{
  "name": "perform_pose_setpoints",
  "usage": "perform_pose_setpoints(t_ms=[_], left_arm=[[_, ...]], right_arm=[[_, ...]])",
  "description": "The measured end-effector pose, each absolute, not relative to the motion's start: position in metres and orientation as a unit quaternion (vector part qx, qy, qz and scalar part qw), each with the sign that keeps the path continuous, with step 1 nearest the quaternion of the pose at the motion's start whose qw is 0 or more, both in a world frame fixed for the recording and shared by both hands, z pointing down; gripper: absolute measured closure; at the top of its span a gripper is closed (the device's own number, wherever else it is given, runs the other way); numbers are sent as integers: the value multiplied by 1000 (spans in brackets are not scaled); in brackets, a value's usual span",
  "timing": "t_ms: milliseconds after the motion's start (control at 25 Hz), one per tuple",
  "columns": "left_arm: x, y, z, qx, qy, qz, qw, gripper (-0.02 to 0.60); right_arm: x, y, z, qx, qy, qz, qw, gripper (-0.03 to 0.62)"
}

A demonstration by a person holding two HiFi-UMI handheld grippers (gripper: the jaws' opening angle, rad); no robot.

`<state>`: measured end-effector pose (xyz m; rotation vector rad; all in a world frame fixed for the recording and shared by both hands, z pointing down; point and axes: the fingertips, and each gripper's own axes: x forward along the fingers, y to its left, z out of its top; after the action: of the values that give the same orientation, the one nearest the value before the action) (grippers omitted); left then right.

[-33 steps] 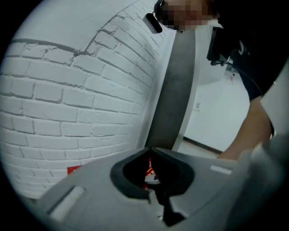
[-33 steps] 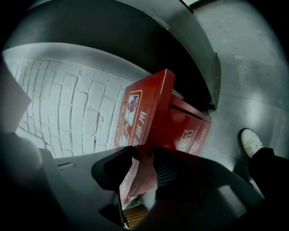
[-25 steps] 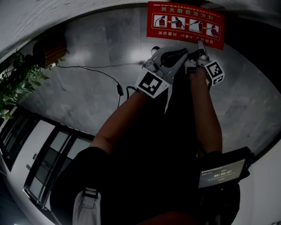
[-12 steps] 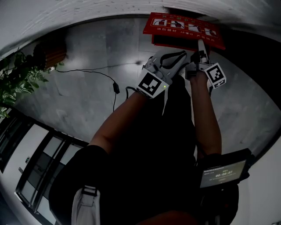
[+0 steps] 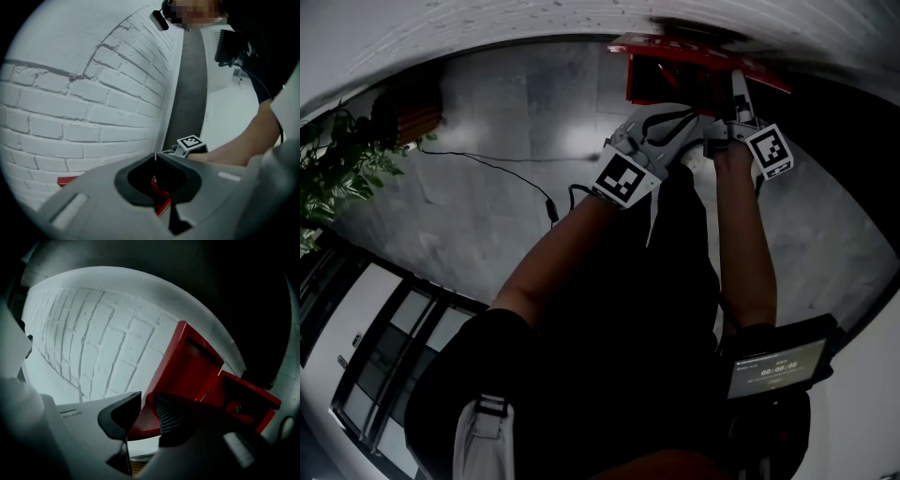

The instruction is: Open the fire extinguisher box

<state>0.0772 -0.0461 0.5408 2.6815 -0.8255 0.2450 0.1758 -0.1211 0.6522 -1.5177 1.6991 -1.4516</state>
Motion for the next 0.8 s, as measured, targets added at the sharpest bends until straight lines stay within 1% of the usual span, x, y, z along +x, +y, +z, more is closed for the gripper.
perform_pose_setpoints(t_ms=[120,280,480,600,680,720,800], left_arm=[[76,-53,539,938,-291,85,166,569],[71,-63,543,938,-301,86,148,569],[65,-74,537,936,-302,87,157,569],[61,-81,533,936,-309,88,143,569],[60,-84,527,936,-310,86,143,569],[59,-85,526,936,-310,85,143,569],[59,-87,525,936,-311,84,141,569]], right_arm=[[179,-135,648,-553,611,-521,222,495],[179,-162,639,-539,635,-504,228,477],[177,-179,638,-534,650,-498,211,455],[175,-182,635,-531,650,-503,208,424],[174,-182,634,-532,643,-511,207,367],[173,-185,632,-528,648,-508,205,355],[171,-192,628,-523,661,-497,207,356]])
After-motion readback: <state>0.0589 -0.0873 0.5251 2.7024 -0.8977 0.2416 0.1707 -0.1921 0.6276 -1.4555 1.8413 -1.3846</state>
